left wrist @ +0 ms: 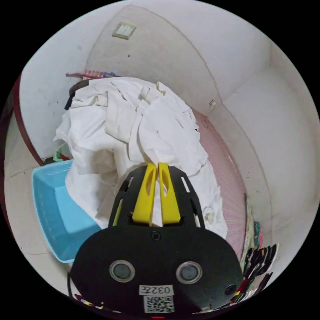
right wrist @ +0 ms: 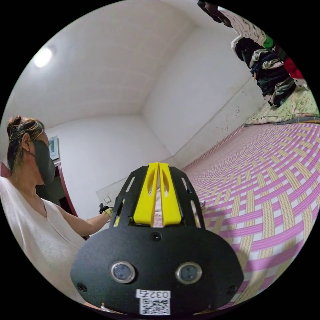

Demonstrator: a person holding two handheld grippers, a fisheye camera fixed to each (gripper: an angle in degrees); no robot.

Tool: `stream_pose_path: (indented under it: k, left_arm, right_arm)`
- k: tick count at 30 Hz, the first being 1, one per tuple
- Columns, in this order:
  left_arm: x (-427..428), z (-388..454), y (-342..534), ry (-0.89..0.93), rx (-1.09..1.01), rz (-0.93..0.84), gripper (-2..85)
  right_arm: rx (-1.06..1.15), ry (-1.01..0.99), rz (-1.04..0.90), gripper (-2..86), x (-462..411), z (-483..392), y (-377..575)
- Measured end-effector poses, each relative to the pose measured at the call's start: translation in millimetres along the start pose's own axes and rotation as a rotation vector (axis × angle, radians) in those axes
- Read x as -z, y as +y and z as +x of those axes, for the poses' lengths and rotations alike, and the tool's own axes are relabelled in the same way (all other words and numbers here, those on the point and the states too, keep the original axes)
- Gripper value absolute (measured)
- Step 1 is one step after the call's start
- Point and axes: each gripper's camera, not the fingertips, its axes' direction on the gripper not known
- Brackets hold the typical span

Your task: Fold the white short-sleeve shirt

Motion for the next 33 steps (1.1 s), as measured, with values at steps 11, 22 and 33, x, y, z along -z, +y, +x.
stream_pose_path:
  k: [11,22,33]
  left_arm:
    - [-38.4,351.7,254.2,0.853,-0.856,-0.392,-0.9]
    - [9.0,422.4,471.9,1.099,-1.241,-0.928,-0.9]
    - [-2.4,254.3,279.7,0.082,-0.903,-0.498,7.5]
  right_arm:
    - [-0.013,-0.012,0.021,-1.0,12.7,-6.8,15.7]
    - [-0.103,-0.051,0.205,-1.0,50.4,-3.9,38.6]
    - [-0.077,-0.045,0.126,-1.0,33.1,-21.4,51.0]
